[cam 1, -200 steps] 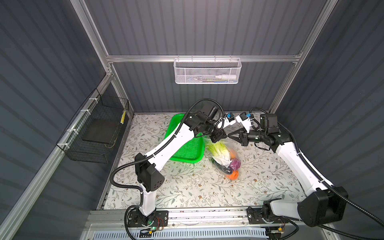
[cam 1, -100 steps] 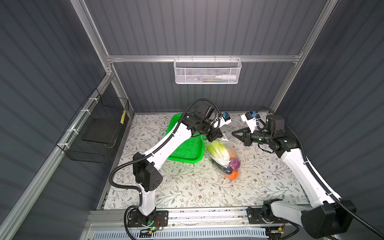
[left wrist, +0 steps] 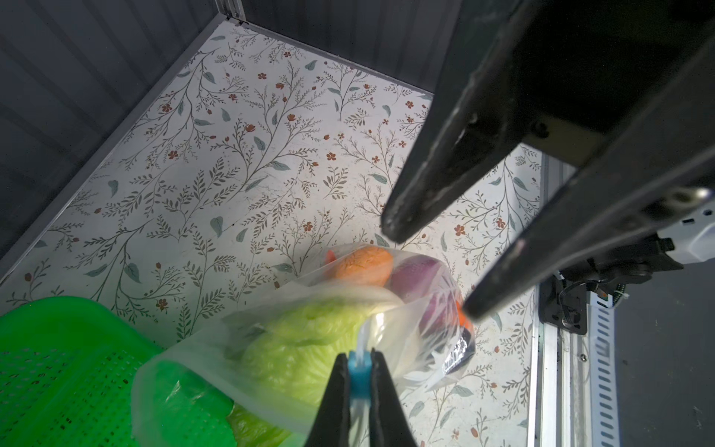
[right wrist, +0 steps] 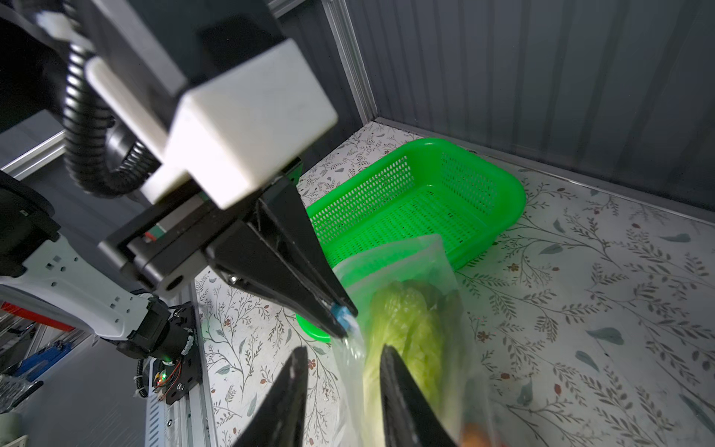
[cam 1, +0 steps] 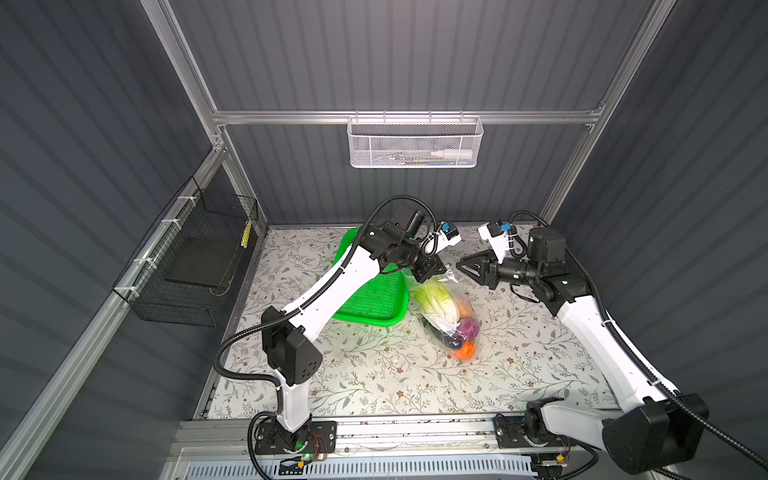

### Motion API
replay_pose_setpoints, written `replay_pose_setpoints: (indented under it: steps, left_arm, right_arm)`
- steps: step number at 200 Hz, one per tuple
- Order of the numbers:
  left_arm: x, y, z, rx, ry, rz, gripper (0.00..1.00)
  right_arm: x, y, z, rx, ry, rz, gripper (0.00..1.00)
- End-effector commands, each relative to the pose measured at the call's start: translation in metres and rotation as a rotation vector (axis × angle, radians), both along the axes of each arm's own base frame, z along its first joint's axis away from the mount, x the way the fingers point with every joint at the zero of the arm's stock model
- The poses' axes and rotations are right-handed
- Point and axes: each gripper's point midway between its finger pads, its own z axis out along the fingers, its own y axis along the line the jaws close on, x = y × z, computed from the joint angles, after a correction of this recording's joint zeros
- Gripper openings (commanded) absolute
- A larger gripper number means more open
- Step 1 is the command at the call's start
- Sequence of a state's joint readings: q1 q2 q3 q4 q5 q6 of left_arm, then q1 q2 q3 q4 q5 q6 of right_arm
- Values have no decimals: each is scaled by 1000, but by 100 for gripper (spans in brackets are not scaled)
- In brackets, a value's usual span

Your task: Place the food in the zip-top bag and seal the zipper

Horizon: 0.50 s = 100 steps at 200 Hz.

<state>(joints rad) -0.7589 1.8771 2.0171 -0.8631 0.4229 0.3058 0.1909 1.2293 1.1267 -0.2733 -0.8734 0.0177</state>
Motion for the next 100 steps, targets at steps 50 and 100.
replay_pose_setpoints:
  steps: [50, 100]
  left_arm:
    - [-9, -3, 19, -58, 8, -8, 0]
    - [-7, -4, 19, -60, 3, -4, 0]
  right_arm:
    - [3, 15, -11, 65, 63, 59, 29]
    - [-1, 18, -20, 74, 93, 81, 19]
